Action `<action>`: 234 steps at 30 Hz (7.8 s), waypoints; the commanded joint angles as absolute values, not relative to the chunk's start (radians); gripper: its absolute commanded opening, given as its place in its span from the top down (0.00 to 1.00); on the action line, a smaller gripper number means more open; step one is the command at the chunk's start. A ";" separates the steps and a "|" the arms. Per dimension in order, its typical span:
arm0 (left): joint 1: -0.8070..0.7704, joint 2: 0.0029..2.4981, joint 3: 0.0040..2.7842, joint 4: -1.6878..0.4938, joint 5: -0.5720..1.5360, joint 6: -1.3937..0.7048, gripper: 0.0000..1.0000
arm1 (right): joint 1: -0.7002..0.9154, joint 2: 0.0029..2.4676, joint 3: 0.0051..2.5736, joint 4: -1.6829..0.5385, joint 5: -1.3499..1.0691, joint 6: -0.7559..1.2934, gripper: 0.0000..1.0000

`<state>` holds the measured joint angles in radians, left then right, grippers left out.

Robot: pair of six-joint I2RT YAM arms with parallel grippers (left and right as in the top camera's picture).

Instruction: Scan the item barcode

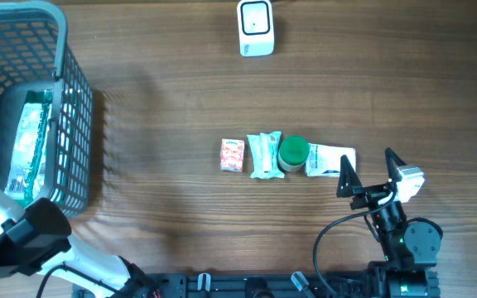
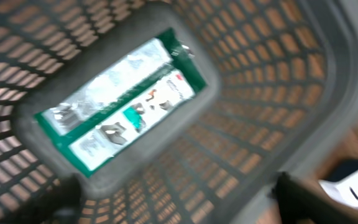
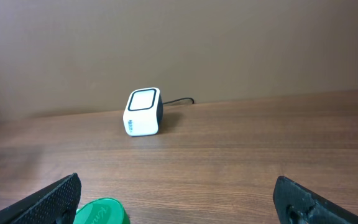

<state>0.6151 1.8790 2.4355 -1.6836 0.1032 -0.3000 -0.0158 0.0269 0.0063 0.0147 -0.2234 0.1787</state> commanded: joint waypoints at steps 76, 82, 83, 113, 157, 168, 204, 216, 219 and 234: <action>0.551 1.748 2.119 -1.067 0.246 0.213 0.96 | -0.010 0.023 0.006 0.017 -0.213 0.186 0.00; 0.485 1.446 2.119 -0.999 0.783 0.118 0.96 | -0.010 0.023 0.006 0.017 -0.213 0.186 0.00; 0.437 1.415 2.119 -1.026 0.791 0.120 0.96 | -0.010 0.023 0.006 0.017 -0.213 0.186 0.00; -0.262 1.761 1.392 -1.067 0.268 -1.680 0.00 | -0.010 0.023 0.006 0.017 -0.213 0.186 0.00; -0.217 0.611 1.549 -0.610 -0.073 0.096 0.00 | -0.010 0.023 0.006 0.017 -0.233 0.529 0.00; -0.099 0.193 1.472 -0.645 -0.006 0.096 0.00 | -0.010 0.023 0.006 0.017 -0.235 1.520 0.00; -0.212 0.007 0.913 -0.291 -0.065 0.099 0.00 | -0.010 0.023 0.006 -0.047 -1.226 1.099 0.00; -0.212 0.007 0.182 0.091 -0.061 0.095 0.00 | -0.010 0.023 0.006 -0.070 -1.333 1.062 0.00; -0.211 0.007 0.084 0.117 -0.061 0.082 0.00 | -0.010 0.023 0.006 -0.070 -1.343 1.061 0.00; -0.212 0.007 0.023 -0.024 -0.072 0.017 0.00 | -0.010 0.352 0.227 0.036 -1.045 1.002 0.01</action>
